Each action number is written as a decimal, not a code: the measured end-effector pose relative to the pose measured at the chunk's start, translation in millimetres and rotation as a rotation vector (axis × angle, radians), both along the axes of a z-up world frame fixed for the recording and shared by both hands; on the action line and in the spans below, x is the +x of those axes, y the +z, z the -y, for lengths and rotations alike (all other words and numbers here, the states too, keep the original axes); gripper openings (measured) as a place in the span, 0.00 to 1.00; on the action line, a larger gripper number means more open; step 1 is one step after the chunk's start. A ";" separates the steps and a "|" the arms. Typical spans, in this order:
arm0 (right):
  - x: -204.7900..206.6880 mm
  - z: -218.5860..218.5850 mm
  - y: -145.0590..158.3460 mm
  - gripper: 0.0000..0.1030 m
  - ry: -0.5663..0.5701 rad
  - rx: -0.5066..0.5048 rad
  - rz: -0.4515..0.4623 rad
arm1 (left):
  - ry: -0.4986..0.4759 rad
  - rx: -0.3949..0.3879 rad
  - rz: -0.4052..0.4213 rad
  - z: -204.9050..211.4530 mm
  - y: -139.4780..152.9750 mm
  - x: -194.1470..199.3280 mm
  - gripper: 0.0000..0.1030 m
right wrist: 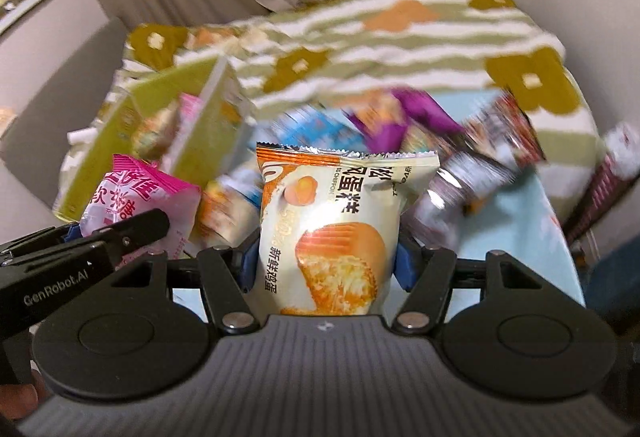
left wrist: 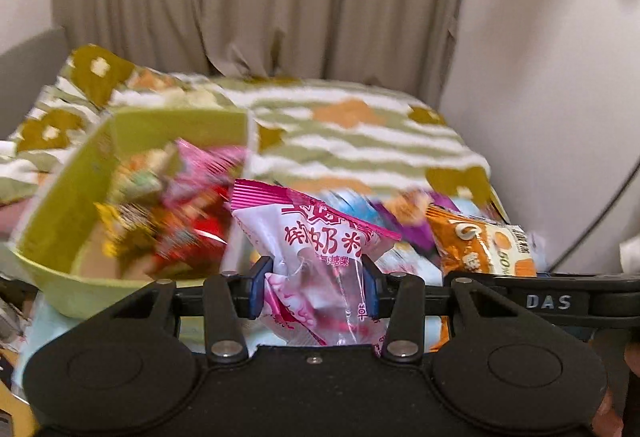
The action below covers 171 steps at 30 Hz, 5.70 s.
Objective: Organize snacks
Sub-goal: 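Carry both bags into the yellow-green box and open both grippers, then move both tools back over the snack pile, then grasp the silver-white bag with the left gripper while the right grasps the brown chocolate bag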
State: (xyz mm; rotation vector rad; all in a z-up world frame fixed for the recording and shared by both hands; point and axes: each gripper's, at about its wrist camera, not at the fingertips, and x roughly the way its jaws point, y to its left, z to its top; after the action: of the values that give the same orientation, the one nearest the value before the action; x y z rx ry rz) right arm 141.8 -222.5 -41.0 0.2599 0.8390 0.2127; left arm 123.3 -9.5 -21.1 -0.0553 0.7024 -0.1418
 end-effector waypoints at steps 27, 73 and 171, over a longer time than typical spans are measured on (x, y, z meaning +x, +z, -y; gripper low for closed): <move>117.5 -230.5 5.4 0.76 0.093 -0.083 0.025 | 0.083 -0.055 -0.119 -212.0 -36.0 119.8 0.74; 97.1 -234.8 -1.0 1.00 0.123 -0.030 0.077 | 0.188 -0.007 -0.018 -237.6 -3.2 70.4 0.98; 88.2 95.0 -112.2 0.70 -0.225 0.079 -0.247 | -0.613 0.428 -0.113 128.2 -123.6 80.4 0.51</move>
State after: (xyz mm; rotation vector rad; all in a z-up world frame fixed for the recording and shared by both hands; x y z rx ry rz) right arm 230.1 -317.5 -153.3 0.4584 1.0384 0.0018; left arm 203.7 -137.7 -144.7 0.5705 0.8329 -0.5744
